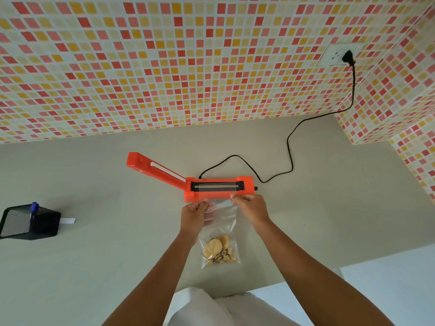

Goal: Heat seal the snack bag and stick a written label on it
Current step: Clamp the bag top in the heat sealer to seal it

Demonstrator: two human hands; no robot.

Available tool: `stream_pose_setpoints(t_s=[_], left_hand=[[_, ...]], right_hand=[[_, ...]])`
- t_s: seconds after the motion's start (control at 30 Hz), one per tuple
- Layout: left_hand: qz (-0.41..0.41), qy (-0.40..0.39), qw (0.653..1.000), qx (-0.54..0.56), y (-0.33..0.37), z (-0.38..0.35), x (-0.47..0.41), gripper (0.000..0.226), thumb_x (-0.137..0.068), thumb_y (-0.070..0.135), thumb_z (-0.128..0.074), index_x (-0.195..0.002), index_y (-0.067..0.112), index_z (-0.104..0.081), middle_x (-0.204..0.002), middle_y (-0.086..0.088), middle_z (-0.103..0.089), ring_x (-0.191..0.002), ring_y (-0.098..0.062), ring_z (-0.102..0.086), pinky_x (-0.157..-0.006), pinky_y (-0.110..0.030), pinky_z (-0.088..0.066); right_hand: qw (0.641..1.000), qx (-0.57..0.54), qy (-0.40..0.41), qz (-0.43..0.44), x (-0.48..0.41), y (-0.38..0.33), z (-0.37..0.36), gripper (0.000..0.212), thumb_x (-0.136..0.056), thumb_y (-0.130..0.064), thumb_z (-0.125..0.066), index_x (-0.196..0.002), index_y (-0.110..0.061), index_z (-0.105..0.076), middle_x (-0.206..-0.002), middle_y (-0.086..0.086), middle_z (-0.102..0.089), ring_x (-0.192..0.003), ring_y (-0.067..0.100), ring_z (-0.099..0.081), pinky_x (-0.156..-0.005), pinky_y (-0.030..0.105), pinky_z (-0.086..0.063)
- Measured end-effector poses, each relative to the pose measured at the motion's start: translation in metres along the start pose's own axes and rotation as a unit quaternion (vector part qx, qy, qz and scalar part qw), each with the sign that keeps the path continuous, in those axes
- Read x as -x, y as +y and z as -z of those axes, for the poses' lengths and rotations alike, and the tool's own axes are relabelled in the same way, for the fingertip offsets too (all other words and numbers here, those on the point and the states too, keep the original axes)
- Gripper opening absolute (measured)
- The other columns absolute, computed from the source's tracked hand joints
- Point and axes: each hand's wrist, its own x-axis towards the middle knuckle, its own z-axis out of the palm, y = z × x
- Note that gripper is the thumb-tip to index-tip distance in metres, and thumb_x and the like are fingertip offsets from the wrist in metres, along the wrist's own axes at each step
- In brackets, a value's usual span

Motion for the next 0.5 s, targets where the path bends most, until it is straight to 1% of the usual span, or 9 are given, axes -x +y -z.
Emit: stream_pose_setpoints(t_s=[0.03,0.1,0.17,0.23,0.3,0.43,0.5], left_hand=[[0.001,-0.004,1.000,0.003,0.000,0.000,0.000,0.021,-0.098,0.023,-0.054,-0.099,0.010,-0.070,-0.095,-0.009,-0.076,-0.077,-0.020,-0.076,-0.068,-0.039,-0.062],[0.002,-0.014,1.000,0.006,0.001,0.001,0.001,0.021,-0.099,0.024,-0.054,-0.099,0.011,-0.070,-0.096,-0.008,-0.076,-0.078,-0.021,-0.076,-0.069,-0.040,-0.062],[0.002,-0.026,1.000,0.008,0.002,0.001,0.002,0.022,-0.098,0.025,-0.054,-0.098,0.011,-0.070,-0.095,-0.008,-0.076,-0.079,-0.022,-0.076,-0.069,-0.040,-0.062],[0.003,-0.030,1.000,0.010,0.002,0.002,0.003,0.023,-0.098,0.026,-0.055,-0.098,0.009,-0.070,-0.095,-0.009,-0.076,-0.080,-0.023,-0.076,-0.069,-0.040,-0.062],[0.007,-0.028,1.000,0.011,0.002,0.003,0.002,0.022,-0.098,0.025,-0.055,-0.097,0.009,-0.070,-0.096,-0.009,-0.076,-0.080,-0.024,-0.076,-0.069,-0.040,-0.062],[0.011,-0.027,0.999,0.014,0.004,0.004,0.004,0.021,-0.098,0.024,-0.056,-0.098,0.008,-0.069,-0.094,-0.009,-0.076,-0.077,-0.023,-0.076,-0.064,-0.037,-0.061],[0.012,-0.025,1.000,0.015,0.005,0.003,0.004,0.021,-0.098,0.023,-0.056,-0.098,0.008,-0.069,-0.093,-0.009,-0.076,-0.076,-0.023,-0.076,-0.064,-0.037,-0.061]], right_hand=[[1.000,-0.004,-0.013,-0.008,0.001,0.001,-0.001,0.037,-0.081,-0.037,-0.077,-0.077,-0.001,-0.075,-0.073,0.017,-0.069,-0.057,0.012,-0.053,-0.058,0.026,-0.040],[0.999,-0.020,-0.024,-0.025,0.003,0.002,-0.001,0.025,-0.083,-0.036,-0.076,-0.073,-0.012,-0.078,-0.079,0.009,-0.074,-0.054,0.008,-0.050,-0.055,0.024,-0.037],[0.999,-0.032,-0.019,-0.033,0.005,0.002,0.000,0.019,-0.084,-0.033,-0.076,-0.070,-0.021,-0.077,-0.082,0.001,-0.076,-0.061,0.007,-0.055,-0.057,0.024,-0.038],[0.998,-0.043,-0.019,-0.036,0.006,0.002,0.001,0.018,-0.084,-0.032,-0.075,-0.070,-0.022,-0.077,-0.079,-0.004,-0.073,-0.067,0.008,-0.057,-0.060,0.025,-0.040],[0.997,-0.054,-0.022,-0.042,0.008,0.001,0.000,0.017,-0.084,-0.031,-0.076,-0.071,-0.021,-0.077,-0.077,-0.006,-0.069,-0.068,0.009,-0.057,-0.060,0.025,-0.040],[0.997,-0.061,-0.030,-0.048,0.012,-0.003,0.001,0.017,-0.086,-0.029,-0.075,-0.072,-0.018,-0.076,-0.064,-0.009,-0.059,-0.062,0.011,-0.051,-0.054,0.024,-0.038],[0.997,-0.059,-0.031,-0.049,0.013,-0.004,0.002,0.018,-0.086,-0.029,-0.074,-0.072,-0.018,-0.076,-0.061,-0.009,-0.057,-0.060,0.012,-0.049,-0.053,0.025,-0.037]])
